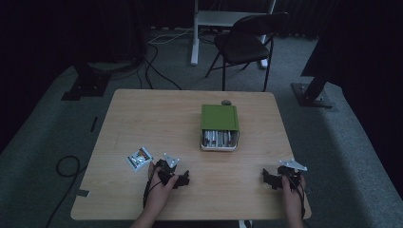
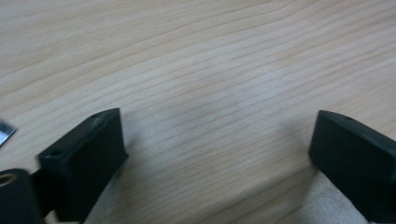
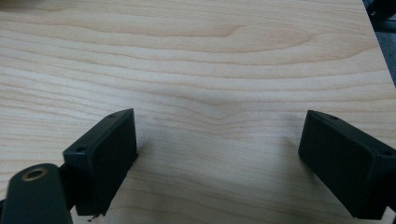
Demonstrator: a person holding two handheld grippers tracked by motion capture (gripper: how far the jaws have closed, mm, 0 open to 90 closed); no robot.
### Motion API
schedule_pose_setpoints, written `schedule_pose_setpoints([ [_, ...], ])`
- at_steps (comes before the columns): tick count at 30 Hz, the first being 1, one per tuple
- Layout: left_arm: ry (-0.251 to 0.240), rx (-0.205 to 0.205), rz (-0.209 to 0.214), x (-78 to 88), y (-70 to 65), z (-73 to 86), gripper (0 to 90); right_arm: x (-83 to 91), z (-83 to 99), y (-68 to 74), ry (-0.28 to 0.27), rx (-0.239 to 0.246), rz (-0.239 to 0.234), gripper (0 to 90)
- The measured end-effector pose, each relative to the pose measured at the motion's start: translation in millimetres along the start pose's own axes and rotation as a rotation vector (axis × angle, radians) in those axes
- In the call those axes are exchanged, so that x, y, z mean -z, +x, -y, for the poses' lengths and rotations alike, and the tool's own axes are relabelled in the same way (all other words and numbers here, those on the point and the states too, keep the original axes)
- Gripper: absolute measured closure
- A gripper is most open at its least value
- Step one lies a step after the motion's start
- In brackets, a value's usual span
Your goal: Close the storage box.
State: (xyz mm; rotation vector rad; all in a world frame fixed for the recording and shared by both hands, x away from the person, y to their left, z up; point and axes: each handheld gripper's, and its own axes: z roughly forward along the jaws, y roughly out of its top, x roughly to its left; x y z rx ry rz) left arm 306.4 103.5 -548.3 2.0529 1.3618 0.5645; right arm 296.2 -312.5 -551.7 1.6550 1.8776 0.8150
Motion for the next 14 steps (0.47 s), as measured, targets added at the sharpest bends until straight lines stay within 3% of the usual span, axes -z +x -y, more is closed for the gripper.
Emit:
schedule_pose_setpoints([
  [14, -0.001, 0.004, 0.0, -0.3, -0.2, -0.2, 3.2, -0.1, -0.2, 0.0, 0.0, -0.001, 0.001, 11.0],
])
